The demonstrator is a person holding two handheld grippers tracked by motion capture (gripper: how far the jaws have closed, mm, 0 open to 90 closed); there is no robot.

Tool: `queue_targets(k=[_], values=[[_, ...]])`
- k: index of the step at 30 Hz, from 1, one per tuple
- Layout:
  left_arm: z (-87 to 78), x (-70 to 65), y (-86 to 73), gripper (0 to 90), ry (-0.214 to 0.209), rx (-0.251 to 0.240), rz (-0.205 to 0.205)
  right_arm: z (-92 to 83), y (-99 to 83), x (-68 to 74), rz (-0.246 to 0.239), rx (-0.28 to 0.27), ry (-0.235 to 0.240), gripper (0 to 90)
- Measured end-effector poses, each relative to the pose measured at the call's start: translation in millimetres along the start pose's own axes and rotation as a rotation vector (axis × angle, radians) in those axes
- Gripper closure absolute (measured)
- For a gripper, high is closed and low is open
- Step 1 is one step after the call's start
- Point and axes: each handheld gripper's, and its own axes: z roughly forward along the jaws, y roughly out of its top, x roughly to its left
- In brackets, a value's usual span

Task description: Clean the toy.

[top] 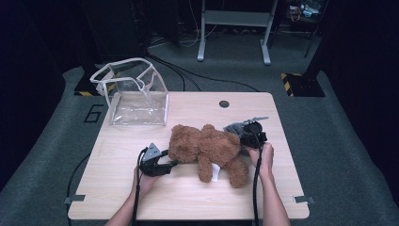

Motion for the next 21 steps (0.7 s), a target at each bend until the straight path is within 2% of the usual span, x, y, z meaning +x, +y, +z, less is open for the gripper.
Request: queue_targets(k=[4, 7, 8, 13, 18, 21], values=[[1.0, -1.5, 0.2, 48.1, -0.003, 0.006, 0.006, -4.1, 3.1, 0.3, -0.011, 0.007, -0.021, 77.8], [1.2, -2.2, 0.1, 53.2, -0.002, 0.008, 0.006, -12.5, 2.3, 3.6, -0.015, -0.029, 0.009, 77.8], [1.4, -1.6, 0.5, 55.3, 0.001, 0.01, 0.018, -13.6, 1.8, 4.6, -0.02, -0.033, 0.013, 77.8], [1.6, -2.2, 0.7, 68.3, -0.004, 0.017, 0.019, -3.9, -3.0, 1.6, 0.001, -0.002, 0.016, 78.0], [2.4, -2.5, 0.8, 75.8, -0.003, 0.021, 0.027, 1.0, -6.5, -3.5, 0.001, -0.002, -0.009, 77.9], [2.3, -2.2, 1.0, 78.0, -0.005, 0.024, 0.024, -4.5, -7.2, -8.3, -0.011, 0.0, -0.061, 77.9]])
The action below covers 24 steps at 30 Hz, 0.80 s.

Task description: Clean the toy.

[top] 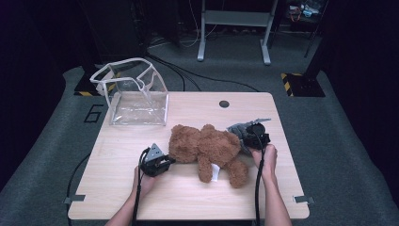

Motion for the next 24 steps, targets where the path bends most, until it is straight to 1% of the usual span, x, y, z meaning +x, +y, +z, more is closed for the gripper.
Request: queue_targets(k=[2, 4, 6, 7, 8, 10, 12, 13, 14, 15, 16, 19, 20, 21, 22, 23, 24], values=[[-0.1, 0.1, 0.0, 78.6, 0.0, -0.001, -0.001, -7.6, -1.5, -5.9, 0.025, -0.011, 0.002, 77.9], [-0.1, 0.1, 0.0, 78.7, -0.001, -0.001, -0.001, -16.7, -3.5, -7.8, 0.047, -0.028, 0.038, 77.9], [0.0, -0.2, -0.1, 78.7, 0.001, -0.001, -0.002, -23.4, -5.5, -4.3, 0.039, -0.044, 0.073, 77.9], [0.4, -0.4, -0.2, 78.7, 0.007, -0.004, 0.0, -25.1, -6.7, -0.3, 0.031, -0.039, 0.086, 77.9], [0.1, -0.2, 0.0, 78.7, 0.003, 0.0, 0.001, -24.2, -7.5, 2.3, 0.015, -0.034, 0.096, 77.9], [0.0, 0.3, -0.1, 78.7, 0.001, -0.002, -0.005, -19.6, -9.1, 6.7, 0.018, -0.013, 0.106, 77.9], [0.1, -0.2, -0.3, 78.7, 0.001, -0.008, -0.014, -9.2, -11.6, 9.2, 0.027, 0.011, 0.119, 77.9], [0.1, -0.1, -0.3, 78.7, 0.0, -0.008, -0.014, -2.6, -13.2, 10.4, 0.029, 0.019, 0.121, 78.0], [0.1, -0.1, -0.3, 78.7, 0.001, -0.008, -0.014, 2.1, -13.9, 10.7, 0.019, 0.02, 0.118, 78.0], [0.0, 0.1, -0.3, 78.7, 0.001, -0.007, -0.012, 4.0, -14.4, 12.6, 0.031, 0.031, 0.114, 78.1], [0.1, -0.1, -0.4, 78.8, 0.0, -0.009, -0.016, 7.1, -14.8, 13.1, 0.013, 0.032, 0.101, 78.0], [-0.4, 0.5, -0.3, 78.8, -0.003, -0.006, -0.014, 7.3, -14.9, 13.5, 0.008, 0.037, 0.086, 78.0], [-0.4, 0.4, -0.3, 78.8, -0.003, -0.006, -0.014, 6.0, -15.1, 14.5, 0.02, 0.053, 0.076, 78.0], [-0.4, 0.4, -0.3, 78.8, -0.003, -0.006, -0.014, 7.1, -15.2, 12.0, -0.004, 0.044, 0.066, 78.0], [-0.4, 0.3, -0.3, 78.8, -0.003, -0.006, -0.015, 7.0, -15.4, 11.4, -0.001, 0.048, 0.065, 78.0], [-0.4, 0.4, -0.3, 78.8, -0.003, -0.006, -0.013, 6.4, -15.7, 11.0, 0.015, 0.056, 0.061, 78.0], [-0.4, 0.4, -0.3, 78.9, -0.004, -0.006, -0.014, 6.9, -16.1, 8.5, 0.004, 0.051, 0.054, 78.0]])
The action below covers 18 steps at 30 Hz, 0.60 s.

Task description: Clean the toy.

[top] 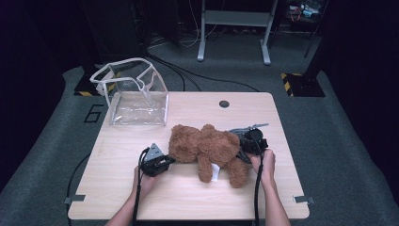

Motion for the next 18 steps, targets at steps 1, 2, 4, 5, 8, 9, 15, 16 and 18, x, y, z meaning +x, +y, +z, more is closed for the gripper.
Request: queue_targets(k=[1, 2, 4, 5, 8, 9, 15, 16, 18], values=[[0.0, 0.0, 0.0, 78.9, 0.0, 0.0, 0.001, -0.1, -0.4, -0.8, 0.003, 0.007, -0.015, 78.0], [0.0, 0.0, 0.0, 78.8, 0.001, 0.001, 0.002, 0.7, -1.1, -2.7, 0.003, 0.007, -0.025, 78.0], [0.0, 0.1, 0.0, 78.9, 0.0, 0.0, 0.001, 1.7, -3.1, -6.8, 0.011, 0.012, -0.034, 78.0], [0.0, 0.2, 0.0, 78.8, 0.0, 0.0, 0.001, 1.6, -4.1, -9.5, 0.009, 0.013, -0.039, 78.0], [0.0, 0.0, 0.0, 78.9, 0.001, 0.001, 0.001, -4.4, -5.8, -15.0, 0.03, 0.001, -0.039, 78.0], [0.0, 0.0, 0.1, 78.9, 0.001, 0.001, 0.001, -7.4, -5.9, -14.9, 0.047, 0.0, -0.029, 78.0], [0.5, 0.0, 0.1, 79.0, 0.004, 0.002, 0.005, -18.6, -1.2, -4.5, 0.035, -0.069, 0.06, 78.1], [0.5, -0.3, 0.0, 79.0, 0.004, -0.001, 0.0, -15.5, 0.0, -0.8, 0.023, -0.057, 0.06, 78.0], [0.1, 0.0, 0.1, 79.0, 0.001, 0.001, 0.001, -6.0, 0.7, 2.9, 0.01, -0.035, 0.05, 78.1]])
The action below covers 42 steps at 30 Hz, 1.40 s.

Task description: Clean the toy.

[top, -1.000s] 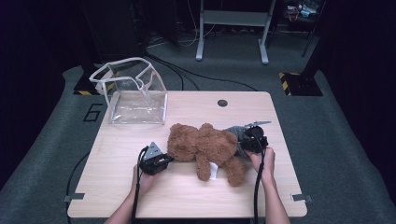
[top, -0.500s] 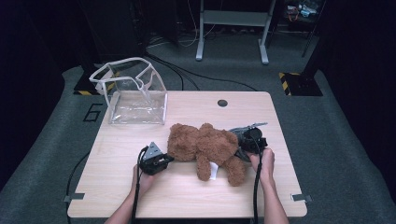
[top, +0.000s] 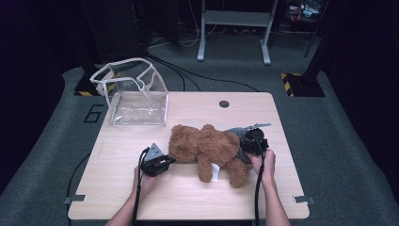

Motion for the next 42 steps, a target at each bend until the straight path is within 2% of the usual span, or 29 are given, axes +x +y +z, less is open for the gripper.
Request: queue_targets(k=[3, 5, 6, 8, 10, 13, 14, 16, 18, 20, 23, 26, 28, 29, 33, 36, 38, 41, 42], values=[[-0.1, -0.2, -0.1, 79.0, 0.0, 0.0, 0.0, 7.6, -2.1, -0.4, -0.013, 0.017, -0.026, 78.2], [-0.1, -0.2, -0.1, 79.0, 0.0, -0.001, 0.0, 7.9, -4.2, -0.1, 0.007, 0.035, -0.046, 78.2], [-0.1, -0.1, -0.1, 79.0, -0.001, 0.0, 0.0, 8.8, -5.3, -2.0, -0.015, 0.033, -0.065, 78.2], [-0.1, -0.1, -0.1, 79.0, -0.001, -0.001, 0.0, 9.1, -8.2, -5.7, -0.026, 0.051, -0.104, 78.2], [-0.2, 0.0, -0.1, 79.0, -0.001, -0.001, 0.0, 6.4, -11.9, -12.7, -0.003, 0.05, -0.104, 78.1], [-0.1, 0.0, -0.1, 79.0, 0.0, -0.001, 0.0, -7.2, -17.4, -22.4, 0.061, 0.016, -0.063, 78.1], [0.0, -0.2, -0.1, 79.0, 0.001, 0.0, 0.0, -11.2, -18.4, -25.6, 0.059, -0.001, -0.055, 78.1], [0.0, -0.4, -0.1, 79.1, 0.001, 0.0, -0.001, -26.5, -20.7, -29.9, 0.086, -0.048, -0.025, 78.1], [0.4, -0.6, -0.2, 79.0, 0.003, -0.003, -0.001, -38.3, -21.0, -31.0, 0.093, -0.079, -0.008, 78.1], [0.4, -0.7, -0.1, 79.1, 0.005, -0.002, 0.0, -48.8, -20.1, -30.7, 0.076, -0.101, 0.016, 78.1], [0.5, -0.7, -0.1, 79.1, 0.005, -0.002, 0.0, -56.8, -14.4, -20.8, 0.059, -0.113, 0.057, 78.1], [0.3, -0.2, 0.2, 79.2, 0.003, 0.006, 0.009, -50.7, -6.7, -6.2, 0.024, -0.093, 0.082, 78.1], [0.5, -0.5, 0.2, 79.4, 0.003, 0.007, 0.007, -41.5, -2.9, 1.8, 0.009, -0.063, 0.069, 78.2], [0.6, -0.5, 0.2, 79.4, 0.003, 0.007, 0.007, -36.7, -1.7, 4.9, 0.025, -0.039, 0.07, 78.3], [0.6, -0.9, 0.2, 79.6, 0.003, 0.007, 0.008, -18.9, 0.0, 3.5, 0.043, -0.013, 0.07, 78.4], [0.5, -0.5, 0.4, 79.8, 0.005, 0.008, 0.017, 1.7, -1.9, 4.0, 0.008, 0.065, 0.023, 78.3], [0.4, -0.4, 0.2, 79.8, 0.003, 0.005, 0.011, 12.1, -3.9, 3.7, 0.015, 0.074, 0.019, 78.4], [0.4, -0.7, 0.1, 79.9, 0.003, 0.003, 0.009, 12.1, -4.0, 2.3, 0.007, 0.075, -0.003, 78.3], [0.3, -0.6, 0.2, 79.9, 0.003, 0.004, 0.011, 10.9, -4.9, 0.6, -0.006, 0.083, -0.025, 78.3]])
